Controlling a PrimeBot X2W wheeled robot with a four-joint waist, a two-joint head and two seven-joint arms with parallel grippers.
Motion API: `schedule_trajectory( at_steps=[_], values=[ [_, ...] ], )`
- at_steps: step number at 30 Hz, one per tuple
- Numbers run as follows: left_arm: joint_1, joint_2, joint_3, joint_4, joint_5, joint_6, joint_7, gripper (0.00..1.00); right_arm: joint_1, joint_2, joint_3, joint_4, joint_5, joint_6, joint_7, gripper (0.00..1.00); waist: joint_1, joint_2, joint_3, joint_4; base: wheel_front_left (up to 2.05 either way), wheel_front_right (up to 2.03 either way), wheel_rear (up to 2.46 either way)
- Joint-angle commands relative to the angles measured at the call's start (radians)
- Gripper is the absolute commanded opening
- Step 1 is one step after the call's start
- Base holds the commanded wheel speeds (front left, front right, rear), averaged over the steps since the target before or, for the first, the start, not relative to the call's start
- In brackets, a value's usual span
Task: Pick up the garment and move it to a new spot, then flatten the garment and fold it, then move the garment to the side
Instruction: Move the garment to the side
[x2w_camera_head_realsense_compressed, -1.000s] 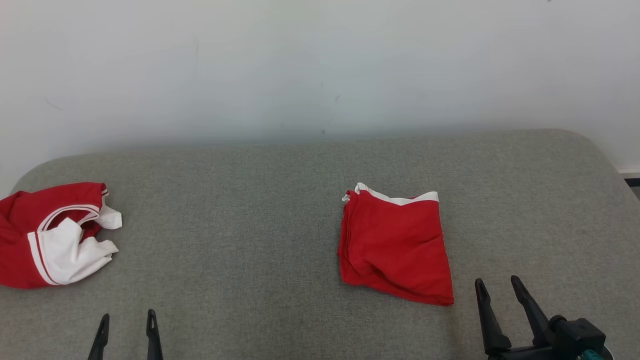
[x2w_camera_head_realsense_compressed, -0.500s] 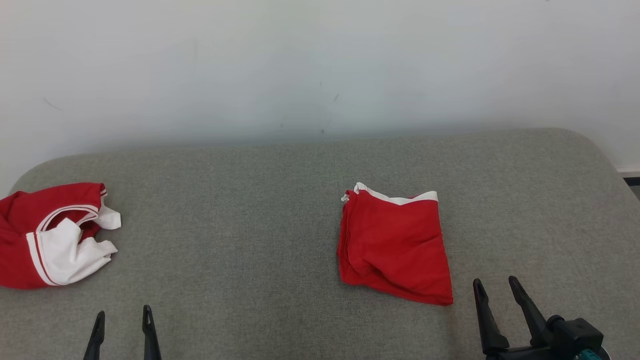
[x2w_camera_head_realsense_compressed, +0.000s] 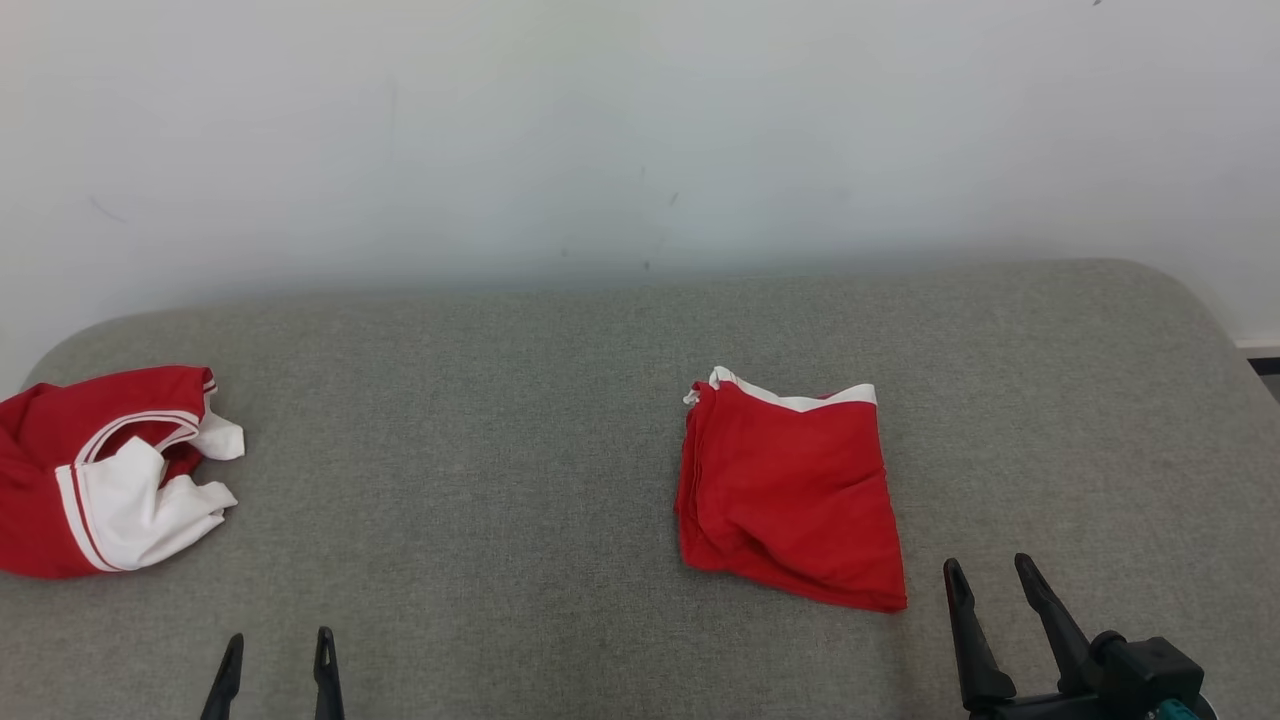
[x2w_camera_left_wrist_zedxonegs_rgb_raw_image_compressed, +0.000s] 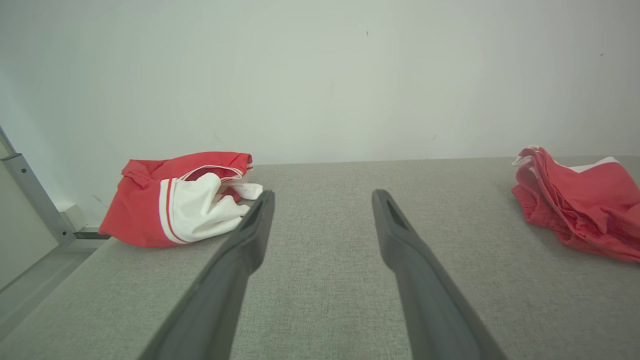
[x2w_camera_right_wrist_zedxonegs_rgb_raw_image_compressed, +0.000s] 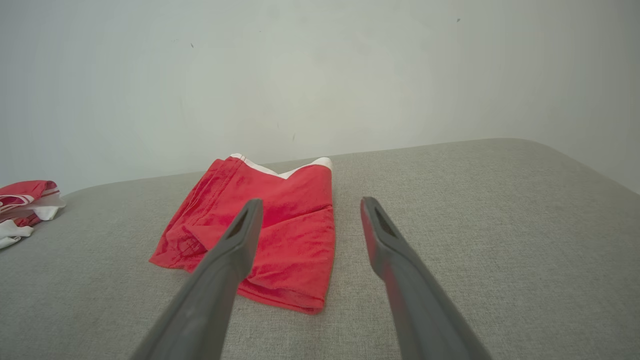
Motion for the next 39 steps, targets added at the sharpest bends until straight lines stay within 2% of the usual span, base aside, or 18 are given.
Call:
schedule_trajectory(
  at_steps=[1, 16, 32, 39],
  values=[
    [0.011, 0.001, -0.002, 0.012, -0.007, -0.008, -0.004, 1.00, -0.005, 0.003, 0.003, 0.001, -0.007, -0.003, 0.000, 1.00, 0.0000, 0.0000, -0.001, 0.000, 0.00, 0.00, 0.00],
    [-0.010, 0.013, -0.015, 0.082, -0.039, -0.034, -0.004, 1.00, -0.004, 0.002, 0.000, 0.006, -0.011, -0.003, 0.000, 1.00, 0.0000, 0.0000, -0.006, 0.005, 0.00, 0.00, 0.00],
    [-0.014, 0.023, -0.020, 0.081, -0.052, -0.021, -0.003, 1.00, -0.007, -0.001, -0.001, 0.016, -0.009, -0.003, 0.000, 1.00, 0.0000, 0.0000, -0.005, 0.006, 0.00, 0.00, 0.00],
    [-0.020, 0.025, -0.024, 0.074, -0.047, -0.010, -0.003, 1.00, -0.083, -0.030, 0.014, 0.061, 0.001, -0.003, 0.000, 1.00, 0.0000, 0.0000, 0.000, 0.009, 0.00, 0.00, 0.00]
  ],
)
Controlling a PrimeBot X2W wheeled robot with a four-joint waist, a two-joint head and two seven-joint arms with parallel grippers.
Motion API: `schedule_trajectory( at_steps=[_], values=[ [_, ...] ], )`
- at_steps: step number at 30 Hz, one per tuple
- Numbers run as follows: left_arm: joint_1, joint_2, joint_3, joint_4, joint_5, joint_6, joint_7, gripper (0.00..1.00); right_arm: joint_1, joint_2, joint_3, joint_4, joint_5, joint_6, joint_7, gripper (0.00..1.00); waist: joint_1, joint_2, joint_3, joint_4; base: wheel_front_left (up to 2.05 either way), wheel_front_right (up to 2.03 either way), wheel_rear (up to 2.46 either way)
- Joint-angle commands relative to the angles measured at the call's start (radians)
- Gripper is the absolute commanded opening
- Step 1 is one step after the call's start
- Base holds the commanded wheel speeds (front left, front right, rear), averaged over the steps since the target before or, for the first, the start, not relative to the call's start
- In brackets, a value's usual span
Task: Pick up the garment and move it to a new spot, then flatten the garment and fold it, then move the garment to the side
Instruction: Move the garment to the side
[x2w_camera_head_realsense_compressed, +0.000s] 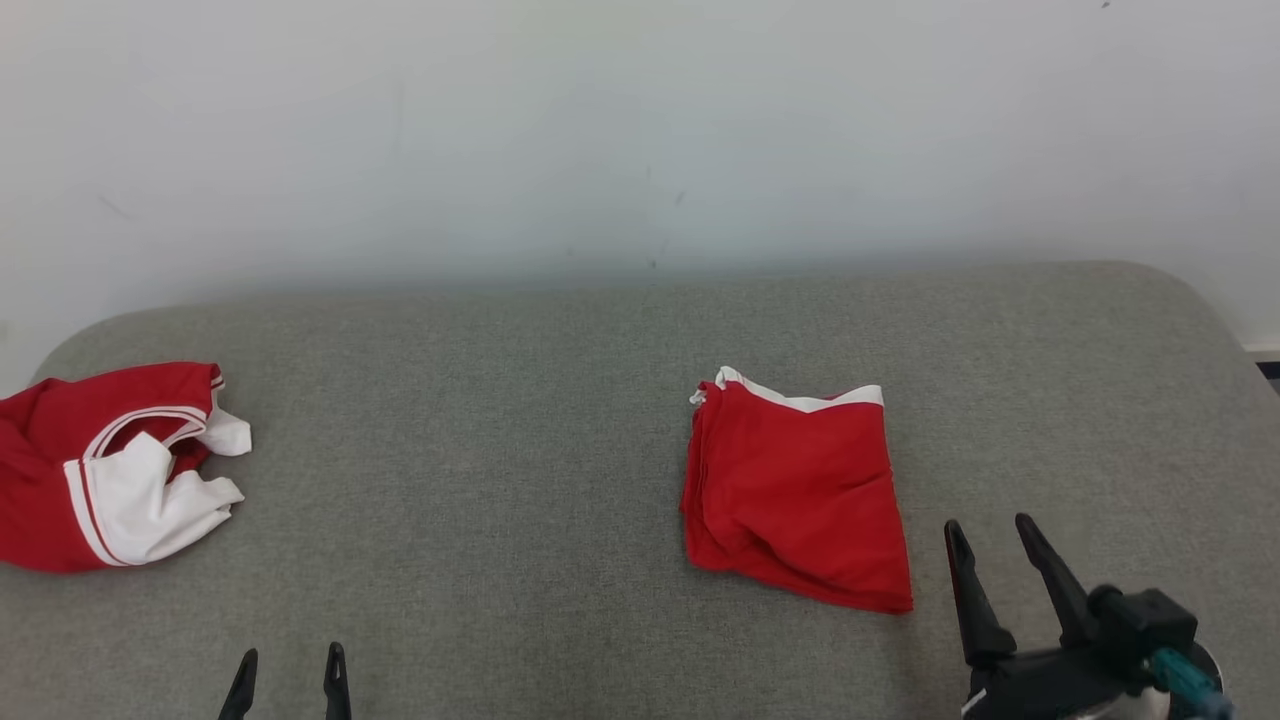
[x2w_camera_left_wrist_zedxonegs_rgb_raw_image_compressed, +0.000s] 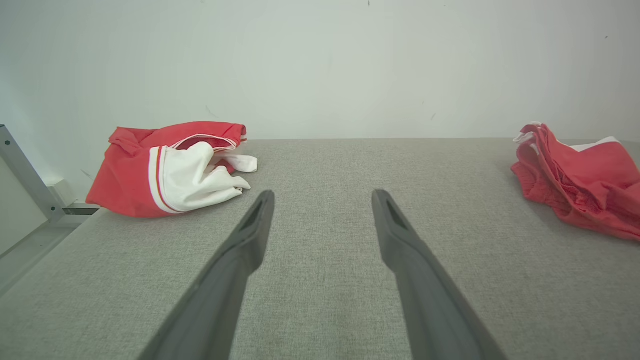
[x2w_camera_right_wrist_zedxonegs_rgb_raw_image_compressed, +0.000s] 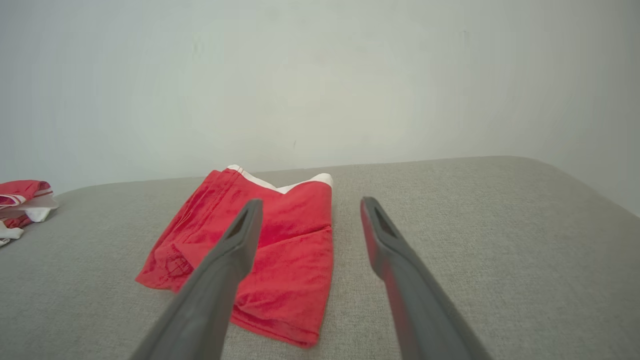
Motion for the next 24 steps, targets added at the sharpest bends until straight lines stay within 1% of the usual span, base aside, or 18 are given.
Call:
schedule_trajectory(
  at_steps=[1, 4, 5, 12, 20, 21, 24],
  values=[
    [-0.015, 0.004, -0.003, -0.005, 0.004, 0.001, -0.003, 1.00, -0.028, -0.013, 0.008, 0.018, 0.008, -0.003, 0.000, 1.00, 0.0000, 0.0000, 0.003, 0.005, 0.00, 0.00, 0.00],
    [-0.021, 0.004, -0.011, -0.006, 0.009, 0.005, -0.003, 1.00, -0.091, -0.033, 0.026, 0.083, 0.014, -0.003, 0.017, 1.00, 0.0000, 0.0000, 0.010, 0.015, 0.00, 0.00, 0.00],
    [-0.028, 0.003, -0.017, -0.005, 0.011, 0.005, -0.003, 1.00, -0.138, -0.041, 0.038, 0.137, 0.030, -0.003, 0.040, 1.00, 0.0000, 0.0000, 0.017, 0.026, 0.00, 0.00, 0.00],
    [-0.050, 0.001, -0.039, 0.000, 0.023, 0.008, -0.003, 1.00, -0.303, -0.085, 0.097, 0.354, 0.048, -0.003, 0.111, 1.00, 0.0000, 0.0000, 0.050, 0.070, 0.00, 0.00, 0.00],
    [-0.101, -0.006, -0.063, -0.005, 0.029, 0.011, -0.003, 1.00, -0.465, -0.101, 0.142, 0.602, 0.091, -0.003, 0.115, 1.00, 0.0000, 0.0000, 0.126, 0.115, 0.00, 0.00, 0.00],
    [-0.101, -0.006, -0.063, -0.005, 0.029, 0.011, -0.003, 1.00, -0.465, -0.101, 0.142, 0.602, 0.091, -0.003, 0.115, 1.00, 0.0000, 0.0000, 0.126, 0.115, 0.00, 0.00, 0.00],
    [-0.123, -0.005, -0.066, 0.002, 0.027, 0.003, -0.003, 1.00, -0.512, -0.088, 0.168, 0.671, 0.120, -0.003, 0.114, 1.00, 0.0000, 0.0000, 0.154, 0.125, 0.00, 0.00, 0.00]
  ],
)
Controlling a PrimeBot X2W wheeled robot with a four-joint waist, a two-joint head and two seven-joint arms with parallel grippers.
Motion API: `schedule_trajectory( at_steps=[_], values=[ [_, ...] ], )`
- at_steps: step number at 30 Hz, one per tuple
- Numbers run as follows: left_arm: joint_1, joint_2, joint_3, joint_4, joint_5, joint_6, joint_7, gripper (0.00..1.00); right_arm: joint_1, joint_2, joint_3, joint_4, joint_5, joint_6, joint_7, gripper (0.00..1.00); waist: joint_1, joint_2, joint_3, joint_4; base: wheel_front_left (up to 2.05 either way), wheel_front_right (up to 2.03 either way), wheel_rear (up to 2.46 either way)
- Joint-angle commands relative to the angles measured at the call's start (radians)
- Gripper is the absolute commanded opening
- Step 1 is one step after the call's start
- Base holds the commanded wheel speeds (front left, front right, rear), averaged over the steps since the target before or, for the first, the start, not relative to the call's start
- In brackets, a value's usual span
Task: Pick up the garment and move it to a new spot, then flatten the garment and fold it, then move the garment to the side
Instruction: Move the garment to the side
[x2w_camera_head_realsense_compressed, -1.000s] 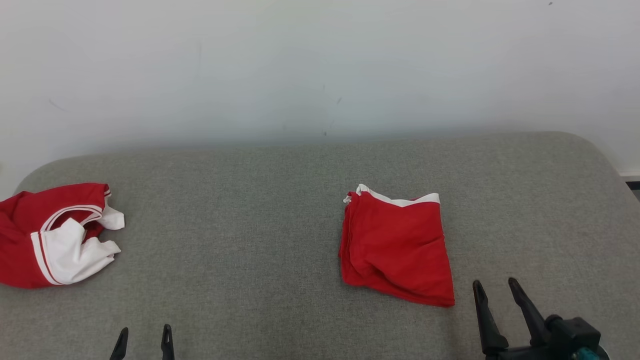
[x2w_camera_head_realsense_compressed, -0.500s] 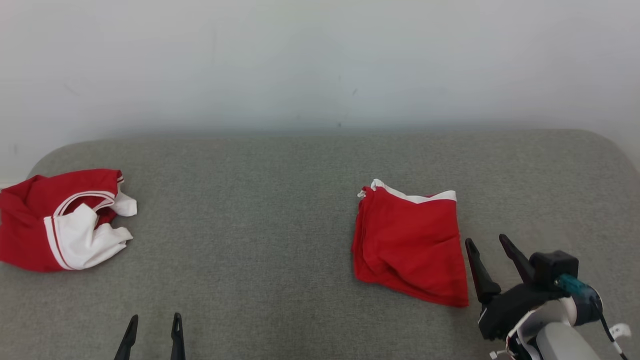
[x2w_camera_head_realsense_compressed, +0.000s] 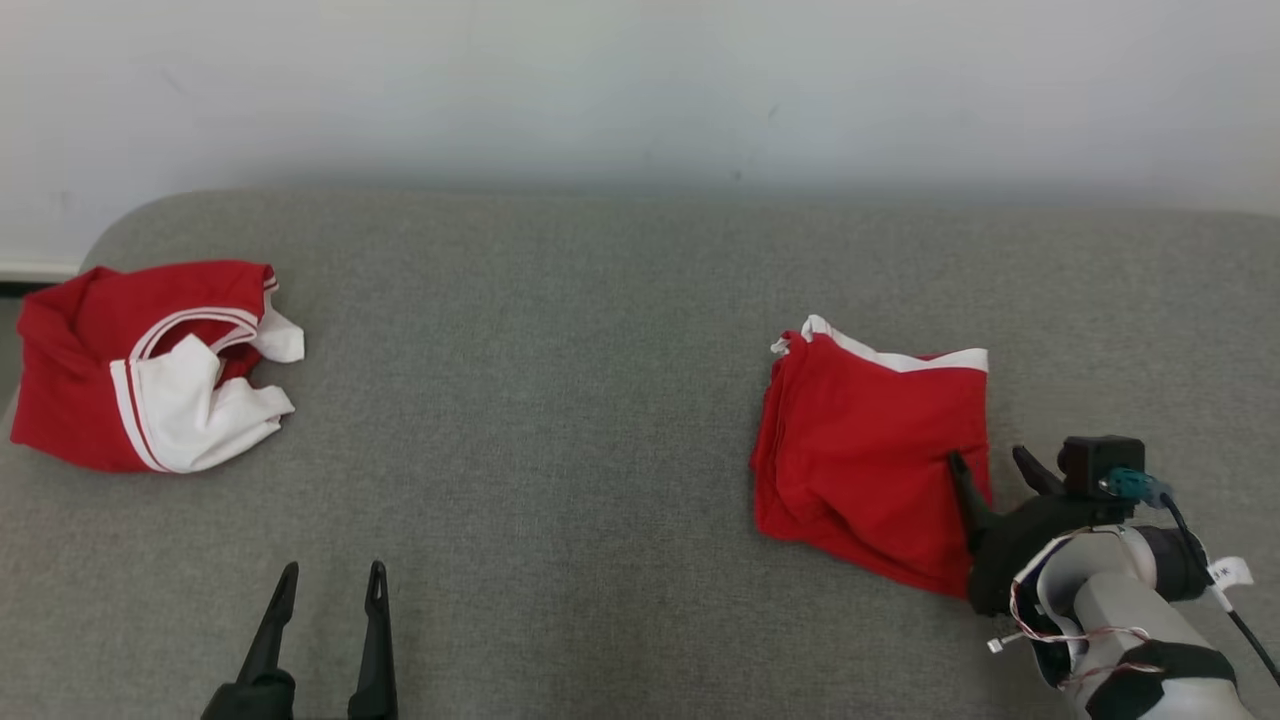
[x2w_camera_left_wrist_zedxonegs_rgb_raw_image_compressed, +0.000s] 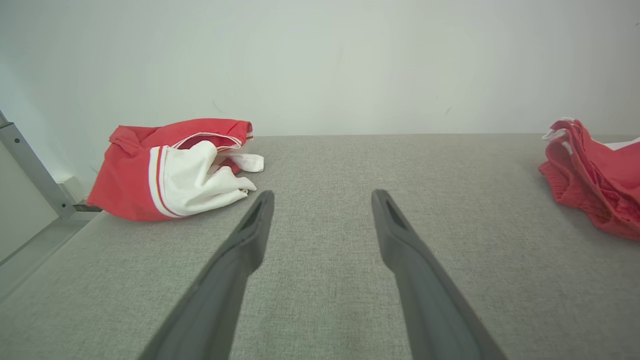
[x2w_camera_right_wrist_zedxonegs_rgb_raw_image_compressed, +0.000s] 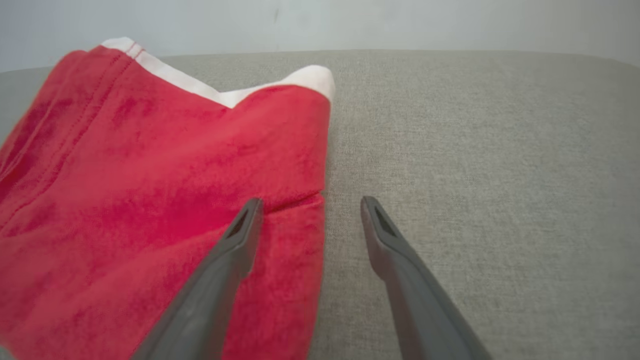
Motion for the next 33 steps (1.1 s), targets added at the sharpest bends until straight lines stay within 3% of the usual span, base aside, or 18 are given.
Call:
schedule_trajectory(
  at_steps=[1, 7, 8, 9, 19, 33],
  values=[
    [-0.009, -0.002, -0.001, 0.002, 0.009, -0.004, -0.003, 1.00, -0.013, 0.008, 0.006, 0.010, 0.013, -0.003, -0.003, 1.00, -0.0001, -0.0001, 0.032, 0.021, 0.00, 0.00, 0.00],
    [-0.043, -0.009, -0.018, 0.014, 0.016, 0.007, -0.003, 1.00, -0.050, 0.025, 0.058, 0.128, 0.059, -0.003, 0.034, 1.00, -0.0001, -0.0001, 0.054, 0.029, 0.00, 0.00, 0.00],
    [-0.046, -0.010, -0.018, 0.016, 0.016, 0.009, -0.003, 1.00, -0.051, 0.029, 0.065, 0.137, 0.066, -0.003, 0.031, 0.34, -0.0001, -0.0001, 0.056, 0.028, 0.00, 0.00, 0.00],
    [-0.048, -0.010, -0.016, 0.016, 0.016, 0.011, -0.003, 1.00, -0.055, 0.031, 0.074, 0.143, 0.073, -0.003, 0.028, 0.00, -0.0001, -0.0001, 0.058, 0.025, 0.00, 0.00, 0.00],
    [-0.066, -0.014, 0.000, -0.010, 0.017, 0.026, -0.003, 1.00, -0.153, -0.067, 0.229, 0.079, 0.097, -0.003, -0.018, 0.00, -0.0001, -0.0001, 0.095, -0.057, 0.00, 0.00, 0.00],
    [-0.157, -0.002, -0.015, -0.048, 0.061, 0.034, -0.003, 1.00, -0.379, -0.345, 0.503, 0.006, 0.163, -0.003, 0.052, 0.00, -0.0001, -0.0001, 0.235, -0.165, 0.00, 0.00, 0.00]
  ],
)
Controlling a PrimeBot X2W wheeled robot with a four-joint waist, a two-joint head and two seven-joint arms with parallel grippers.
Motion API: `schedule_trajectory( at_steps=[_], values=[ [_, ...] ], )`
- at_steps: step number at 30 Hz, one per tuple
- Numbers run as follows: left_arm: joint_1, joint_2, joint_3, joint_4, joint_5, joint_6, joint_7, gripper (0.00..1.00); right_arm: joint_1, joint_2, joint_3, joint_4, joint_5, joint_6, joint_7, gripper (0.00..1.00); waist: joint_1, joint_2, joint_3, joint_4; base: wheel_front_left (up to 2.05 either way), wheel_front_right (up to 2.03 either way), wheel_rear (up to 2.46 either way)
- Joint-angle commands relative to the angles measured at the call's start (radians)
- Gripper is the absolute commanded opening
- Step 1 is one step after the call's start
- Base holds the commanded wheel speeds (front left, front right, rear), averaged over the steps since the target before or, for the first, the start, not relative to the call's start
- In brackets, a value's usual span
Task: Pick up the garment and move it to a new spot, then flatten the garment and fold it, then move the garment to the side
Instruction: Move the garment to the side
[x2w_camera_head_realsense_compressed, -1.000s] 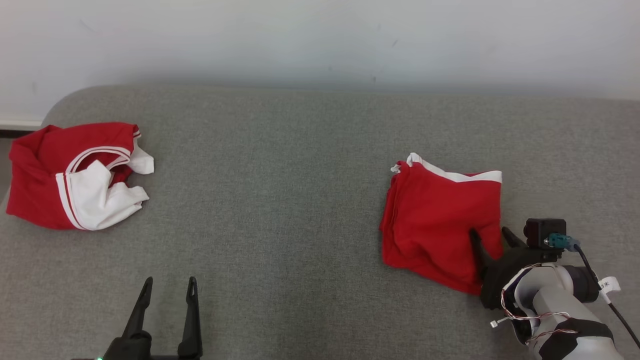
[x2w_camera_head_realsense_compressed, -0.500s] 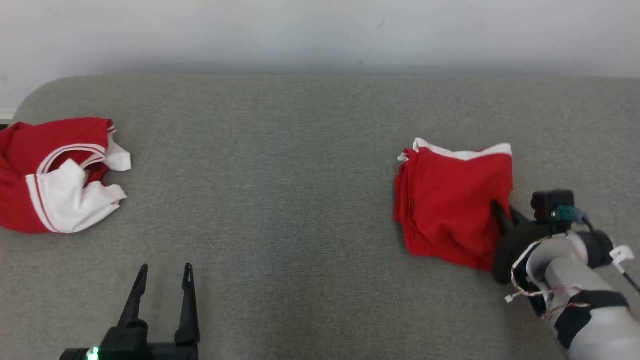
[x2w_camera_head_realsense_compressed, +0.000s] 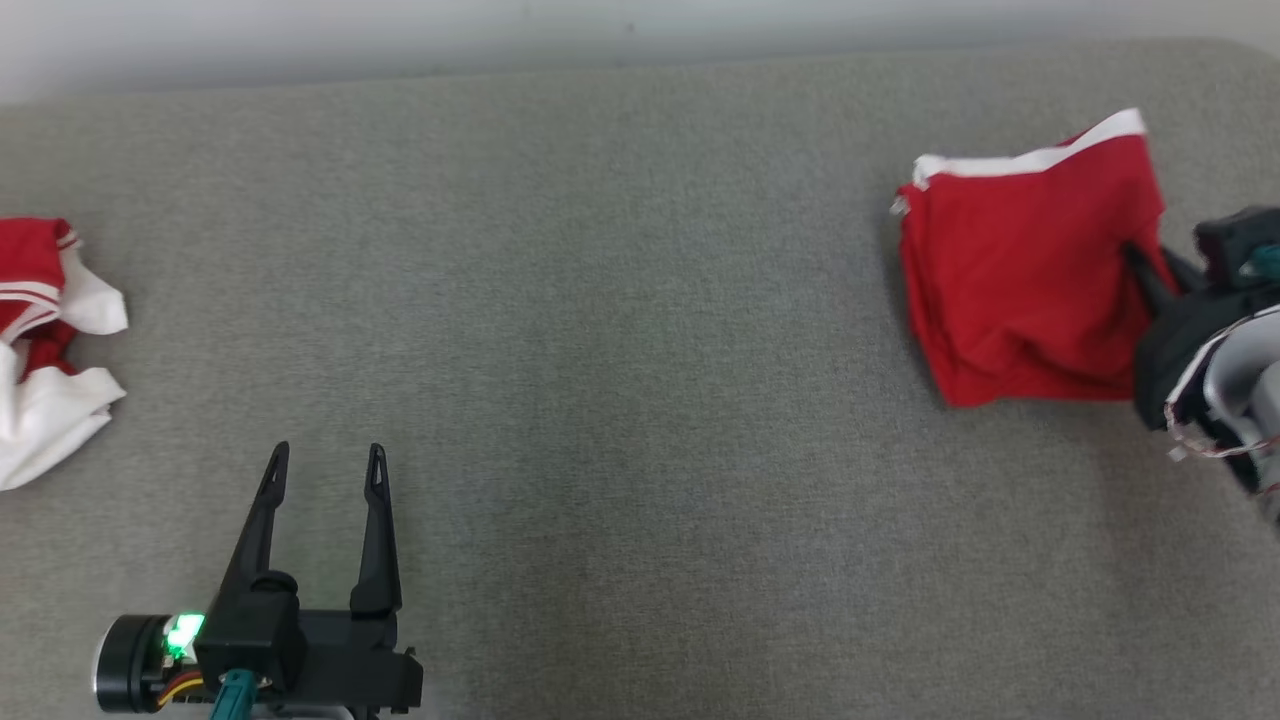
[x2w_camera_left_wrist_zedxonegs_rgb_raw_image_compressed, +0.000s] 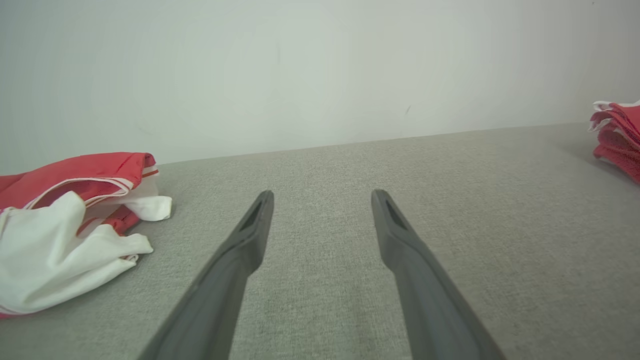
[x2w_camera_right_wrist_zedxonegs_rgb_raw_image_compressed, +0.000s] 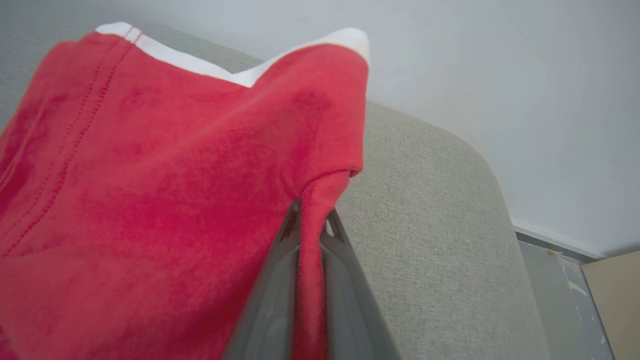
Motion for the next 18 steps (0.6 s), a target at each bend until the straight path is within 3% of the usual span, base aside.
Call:
schedule_trajectory(
  at_steps=[1, 7, 18],
  values=[
    [-0.021, 0.009, -0.004, -0.005, 0.013, -0.002, -0.003, 1.00, -0.039, -0.030, 0.024, 0.002, 0.012, -0.003, 0.000, 0.00, -0.0002, -0.0002, 0.061, -0.048, 0.00, 0.00, 0.00],
    [-0.053, 0.026, -0.008, -0.035, 0.028, 0.000, -0.003, 1.00, -0.135, -0.109, 0.084, 0.028, 0.024, -0.003, -0.010, 0.00, -0.0002, -0.0002, 0.135, -0.076, 0.00, 0.00, 0.00],
    [-0.094, 0.058, -0.015, -0.105, 0.048, 0.010, -0.003, 1.00, -0.295, -0.185, 0.146, 0.105, 0.012, -0.003, -0.040, 0.00, -0.0002, -0.0002, 0.243, -0.095, 0.00, 0.00, 0.00]
  ],
)
